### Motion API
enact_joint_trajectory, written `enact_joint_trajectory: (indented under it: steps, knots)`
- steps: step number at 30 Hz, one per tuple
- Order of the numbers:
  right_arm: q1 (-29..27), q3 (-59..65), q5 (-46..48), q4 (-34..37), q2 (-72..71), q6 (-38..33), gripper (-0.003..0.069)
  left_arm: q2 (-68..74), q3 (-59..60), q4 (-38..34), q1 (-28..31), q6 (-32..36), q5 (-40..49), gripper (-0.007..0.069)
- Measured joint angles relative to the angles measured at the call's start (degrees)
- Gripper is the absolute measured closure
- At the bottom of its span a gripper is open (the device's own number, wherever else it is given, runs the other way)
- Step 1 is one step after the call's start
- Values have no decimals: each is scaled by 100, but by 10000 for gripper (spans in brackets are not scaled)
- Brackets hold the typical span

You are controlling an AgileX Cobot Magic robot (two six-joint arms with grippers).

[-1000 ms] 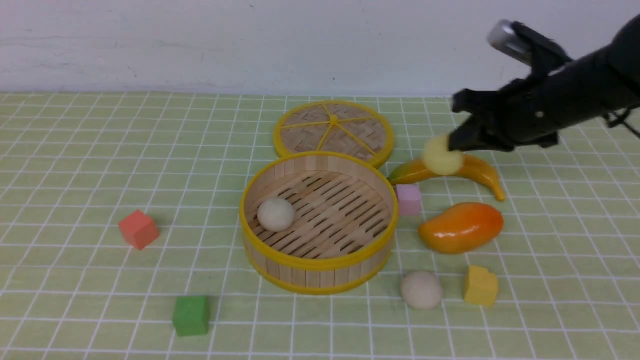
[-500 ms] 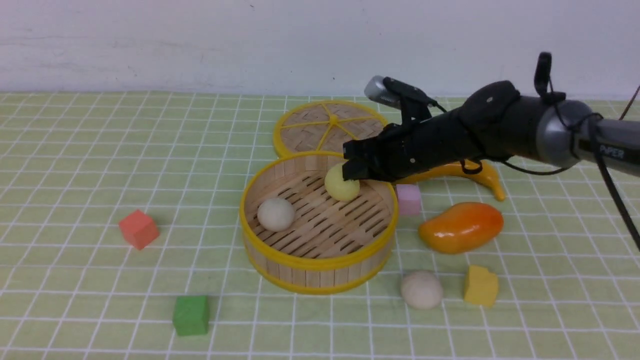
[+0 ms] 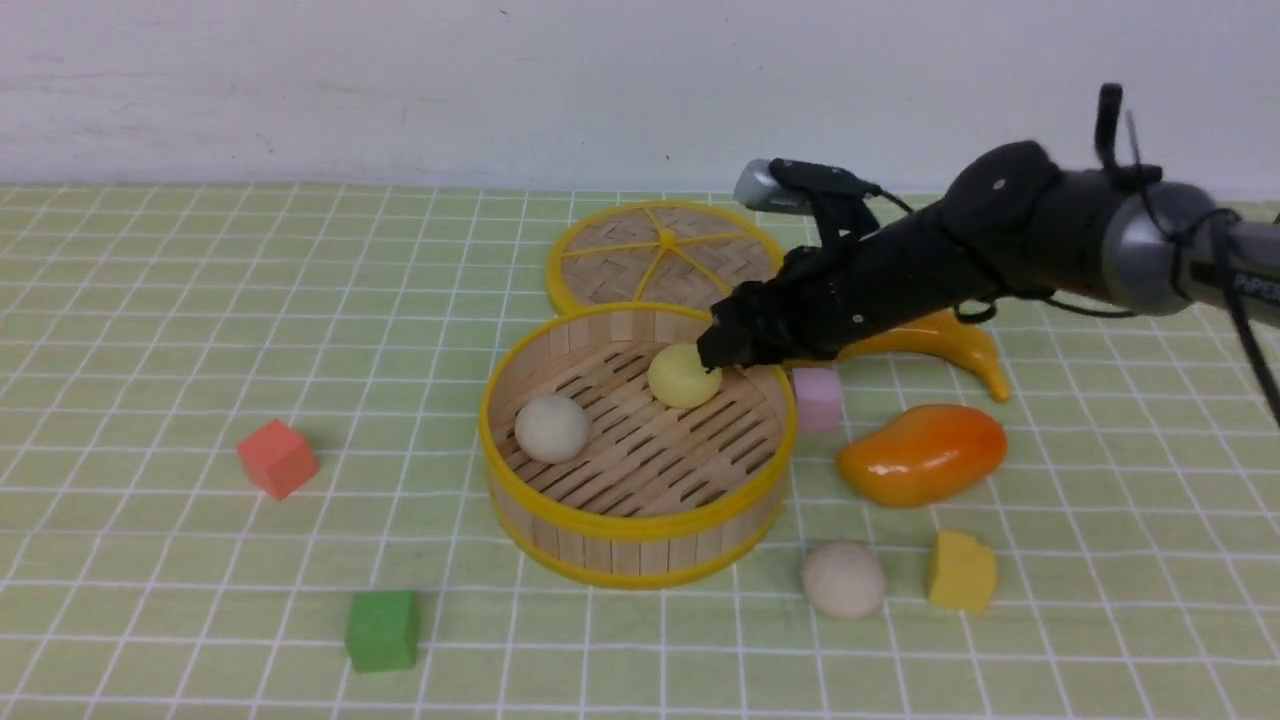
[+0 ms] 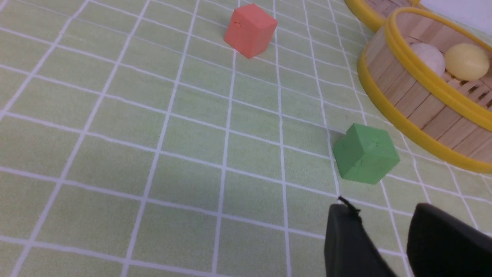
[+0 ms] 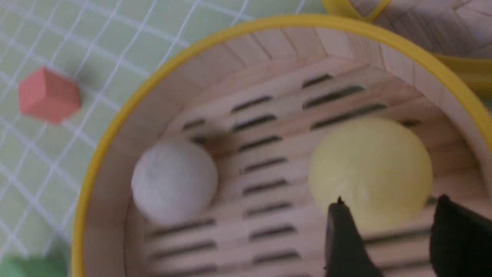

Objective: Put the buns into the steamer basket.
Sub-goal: Use the right arm to grab a steamed stuffed bun

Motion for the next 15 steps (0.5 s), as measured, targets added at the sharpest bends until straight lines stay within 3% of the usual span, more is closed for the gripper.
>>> enact_joint_trajectory:
  steps: [3, 8, 12, 15]
  knots:
    - [-212, -2, 675, -456, -390, 65, 297, 0, 0, 0, 0, 0, 0, 387]
    - [-267, 70, 2132, -1661, -1083, 772, 295, 0, 0, 0, 0, 0, 0, 387]
    - [233, 714, 2251, -2794, -1430, 1607, 319, 0, 0, 0, 0, 0, 0, 387]
    - [510, 1126, 2036, -3112, -1519, 1968, 334, 0, 0, 0, 0, 0, 0, 387]
